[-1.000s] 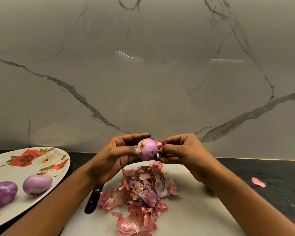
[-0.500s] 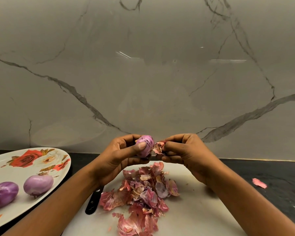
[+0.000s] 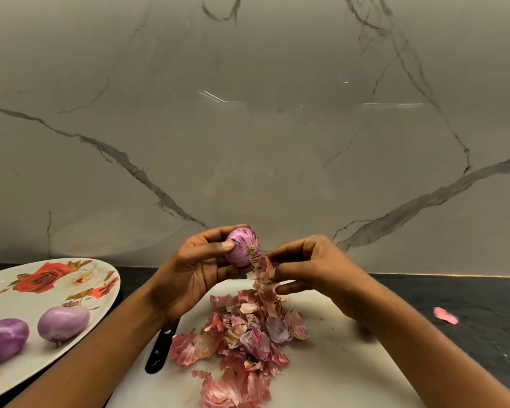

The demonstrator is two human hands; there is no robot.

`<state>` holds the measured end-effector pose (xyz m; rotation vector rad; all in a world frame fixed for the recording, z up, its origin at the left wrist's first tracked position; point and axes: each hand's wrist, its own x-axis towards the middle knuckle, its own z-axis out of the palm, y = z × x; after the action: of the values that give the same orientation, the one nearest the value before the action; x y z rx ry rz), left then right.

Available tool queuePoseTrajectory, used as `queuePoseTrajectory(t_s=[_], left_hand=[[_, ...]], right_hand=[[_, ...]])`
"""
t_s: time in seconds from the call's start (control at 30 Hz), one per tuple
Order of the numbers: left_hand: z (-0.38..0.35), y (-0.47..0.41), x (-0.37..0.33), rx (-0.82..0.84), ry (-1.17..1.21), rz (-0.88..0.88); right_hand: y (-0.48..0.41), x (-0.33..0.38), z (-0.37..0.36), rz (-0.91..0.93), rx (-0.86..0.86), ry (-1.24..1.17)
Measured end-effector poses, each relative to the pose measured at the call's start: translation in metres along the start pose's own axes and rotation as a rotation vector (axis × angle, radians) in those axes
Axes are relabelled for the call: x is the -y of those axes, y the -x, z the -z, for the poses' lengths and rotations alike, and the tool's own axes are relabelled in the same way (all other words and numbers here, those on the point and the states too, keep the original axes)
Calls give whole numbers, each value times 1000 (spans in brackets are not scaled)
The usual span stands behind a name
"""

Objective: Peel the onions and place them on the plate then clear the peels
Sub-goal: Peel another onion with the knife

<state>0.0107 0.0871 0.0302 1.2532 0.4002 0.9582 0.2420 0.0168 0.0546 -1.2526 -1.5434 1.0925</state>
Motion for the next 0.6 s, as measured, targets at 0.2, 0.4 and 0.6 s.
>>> queuePoseTrajectory(t_s=[0.2,0.4,0.6], left_hand=[[-2,0,2,15,-17,-15],[-3,0,3,-30,-113,-44],[-1,1,2,-28,-114,-49]], right_hand=[[-3,-3,1,76,-94,-7],[-4,-5,4,126,-120,-49],[-4,-6,1,181,-126,-19]])
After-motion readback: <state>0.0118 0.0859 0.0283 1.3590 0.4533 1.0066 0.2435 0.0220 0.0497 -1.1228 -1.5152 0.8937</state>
